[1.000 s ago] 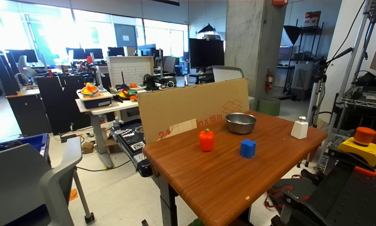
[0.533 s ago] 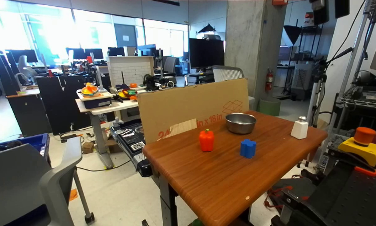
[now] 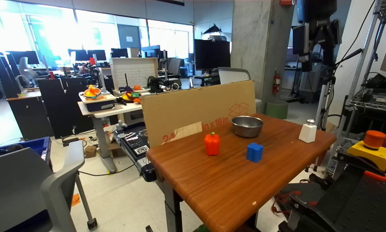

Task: Put the salt shaker inside the silver bowl

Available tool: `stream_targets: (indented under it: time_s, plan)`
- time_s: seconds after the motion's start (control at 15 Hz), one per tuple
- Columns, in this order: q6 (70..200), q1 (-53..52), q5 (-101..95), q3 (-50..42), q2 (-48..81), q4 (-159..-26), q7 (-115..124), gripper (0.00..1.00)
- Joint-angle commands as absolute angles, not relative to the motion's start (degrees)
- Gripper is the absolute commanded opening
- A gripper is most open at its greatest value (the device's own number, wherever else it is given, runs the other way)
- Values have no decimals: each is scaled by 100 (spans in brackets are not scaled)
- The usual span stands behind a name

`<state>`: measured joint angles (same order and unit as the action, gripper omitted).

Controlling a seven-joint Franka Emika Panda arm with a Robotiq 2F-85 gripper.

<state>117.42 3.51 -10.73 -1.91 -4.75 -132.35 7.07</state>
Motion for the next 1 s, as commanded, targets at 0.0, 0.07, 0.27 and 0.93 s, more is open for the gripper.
stream_targets:
  time_s: [0.0, 0.07, 0.27, 0.93]
  plan:
    - [12174, 436, -1026, -337, 158, -13034, 585, 100]
    - [12273, 454, -1025, -371, 308, -13002, 599, 100]
    - [12504, 507, -1038, -479, 652, -12910, 675, 100]
    - [12571, 656, -1121, -820, 1596, -12511, 680, 100]
